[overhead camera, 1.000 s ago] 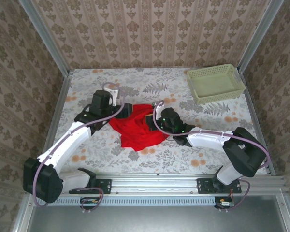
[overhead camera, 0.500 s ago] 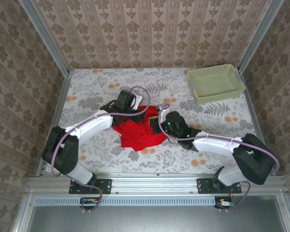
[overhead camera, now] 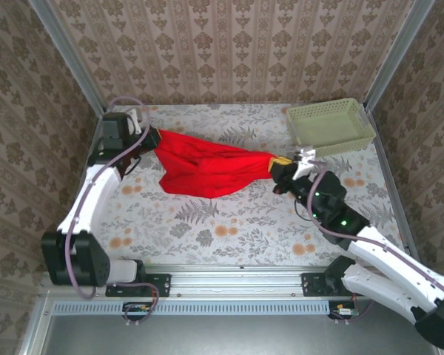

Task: Fold the inside-out t-shirt

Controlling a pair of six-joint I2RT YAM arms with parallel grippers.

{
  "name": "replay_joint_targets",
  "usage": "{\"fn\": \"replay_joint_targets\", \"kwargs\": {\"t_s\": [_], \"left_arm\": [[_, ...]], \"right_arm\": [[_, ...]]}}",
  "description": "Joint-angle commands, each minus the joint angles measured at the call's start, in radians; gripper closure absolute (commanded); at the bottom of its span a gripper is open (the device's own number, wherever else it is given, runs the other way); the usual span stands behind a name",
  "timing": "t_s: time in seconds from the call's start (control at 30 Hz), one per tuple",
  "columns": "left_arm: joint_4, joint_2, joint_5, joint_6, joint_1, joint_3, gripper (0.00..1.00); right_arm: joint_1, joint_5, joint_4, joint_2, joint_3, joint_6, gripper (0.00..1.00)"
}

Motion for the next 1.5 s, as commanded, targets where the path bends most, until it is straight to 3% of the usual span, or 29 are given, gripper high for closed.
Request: {"fn": "replay_joint_targets", "kwargs": {"t_s": [0.0,0.2,0.23,0.33,0.4,0.57,0.73,0.9,1.03,1.13,1.37,1.47], "left_arm": [[0.040,-0.029,0.095,-0.098,-0.003,-0.077,1.00],[-0.036,0.112,0.078,-0.005,-0.125,-0.154,1.00],[-0.054,0.147,0.075,0.006,-0.142,-0.153,1.00],[-0.122,0.234,0.014,0.020,-0.162,-0.133,0.98],[-0.156,0.253,-0.039,0.023,-0.158,-0.122,0.94],[-0.213,0.184,-0.140,0.060,-0.186,-0.104,0.58],[-0.238,0.023,-0.333,0.093,-0.314,-0.134,0.39],[-0.132,-0.062,-0.275,0.159,-0.453,-0.222,0.30],[-0.108,0.047,-0.189,0.200,-0.529,-0.219,0.24],[-0.116,0.147,-0.217,0.232,-0.593,-0.192,0.22],[-0.128,0.280,-0.263,0.241,-0.624,-0.159,0.23],[-0.147,0.318,-0.278,0.242,-0.624,-0.140,0.29]], "right_arm": [[-0.050,0.028,-0.110,-0.012,-0.063,0.028,1.00],[-0.079,0.010,-0.122,0.145,-0.154,0.163,1.00],[-0.080,0.022,-0.151,0.181,-0.135,0.165,0.95],[-0.080,0.088,-0.300,0.279,-0.037,0.166,0.62],[-0.068,0.095,-0.346,0.306,0.012,0.141,0.52],[0.123,0.240,-0.401,0.334,0.105,0.068,0.32],[0.226,0.267,-0.384,0.417,0.140,0.137,0.30],[0.228,0.113,-0.251,0.509,0.111,0.268,0.34],[0.223,0.068,-0.198,0.582,0.110,0.390,0.36],[0.213,0.059,-0.195,0.630,0.114,0.458,0.36],[0.153,0.027,-0.175,0.676,0.066,0.534,0.42],[0.134,0.021,-0.173,0.680,0.053,0.529,0.44]]}}
